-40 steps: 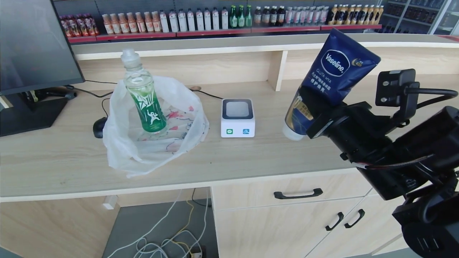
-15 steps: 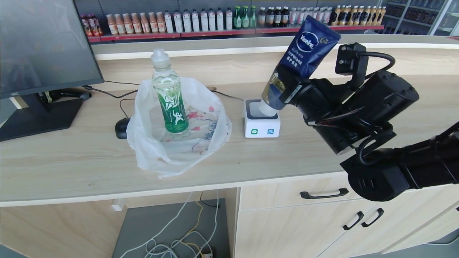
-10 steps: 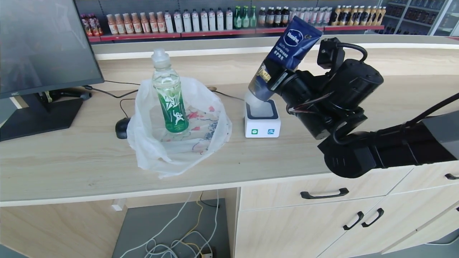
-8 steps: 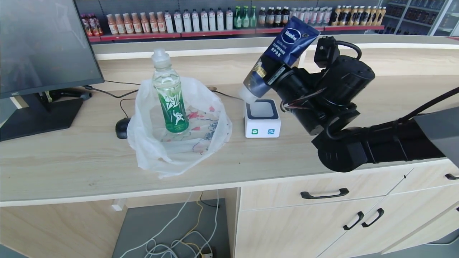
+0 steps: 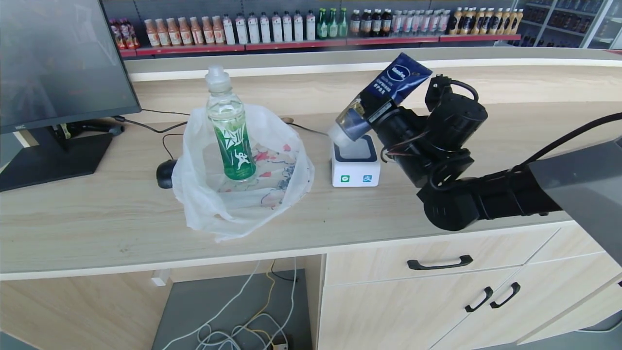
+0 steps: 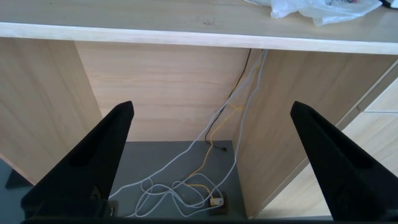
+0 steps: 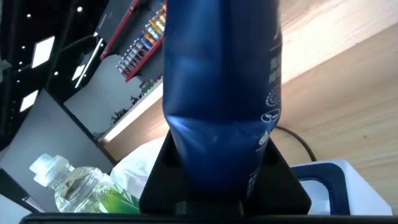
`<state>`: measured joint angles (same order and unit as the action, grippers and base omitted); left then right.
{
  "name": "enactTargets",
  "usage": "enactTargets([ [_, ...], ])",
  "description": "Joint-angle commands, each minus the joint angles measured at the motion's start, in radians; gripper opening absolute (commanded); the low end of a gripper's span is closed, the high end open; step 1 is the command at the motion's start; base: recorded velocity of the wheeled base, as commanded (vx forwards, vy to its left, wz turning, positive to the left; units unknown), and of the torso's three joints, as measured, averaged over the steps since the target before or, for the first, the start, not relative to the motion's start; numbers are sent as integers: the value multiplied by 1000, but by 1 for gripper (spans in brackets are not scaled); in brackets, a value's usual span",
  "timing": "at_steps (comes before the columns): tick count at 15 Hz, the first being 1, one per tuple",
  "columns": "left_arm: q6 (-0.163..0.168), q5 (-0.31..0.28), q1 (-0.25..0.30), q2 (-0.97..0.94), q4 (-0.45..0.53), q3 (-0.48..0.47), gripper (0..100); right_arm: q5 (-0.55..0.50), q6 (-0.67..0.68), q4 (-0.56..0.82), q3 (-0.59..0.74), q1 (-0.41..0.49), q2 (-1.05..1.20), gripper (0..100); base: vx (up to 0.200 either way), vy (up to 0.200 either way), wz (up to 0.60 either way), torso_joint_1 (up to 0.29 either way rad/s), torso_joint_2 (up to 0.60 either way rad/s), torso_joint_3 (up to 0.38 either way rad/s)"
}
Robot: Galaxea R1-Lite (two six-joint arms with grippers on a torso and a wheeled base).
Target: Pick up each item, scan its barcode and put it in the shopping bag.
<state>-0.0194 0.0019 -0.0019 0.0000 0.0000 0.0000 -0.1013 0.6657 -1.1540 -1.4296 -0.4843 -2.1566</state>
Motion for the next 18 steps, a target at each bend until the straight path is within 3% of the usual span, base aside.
enactTargets([
  [1, -1, 0, -1, 2, 0, 0, 100, 0, 21, -1, -2, 3, -34, 0, 0, 0, 0, 0, 0, 0],
  [5, -1, 0, -1, 0, 0, 0, 100, 0, 89, 0, -26, 3, -57, 0, 0, 0, 0, 0, 0, 0],
  [18, -1, 0, 0, 2, 0, 0, 100, 3, 132, 8, -28, 12, -54, 0, 0, 0, 0, 0, 0, 0],
])
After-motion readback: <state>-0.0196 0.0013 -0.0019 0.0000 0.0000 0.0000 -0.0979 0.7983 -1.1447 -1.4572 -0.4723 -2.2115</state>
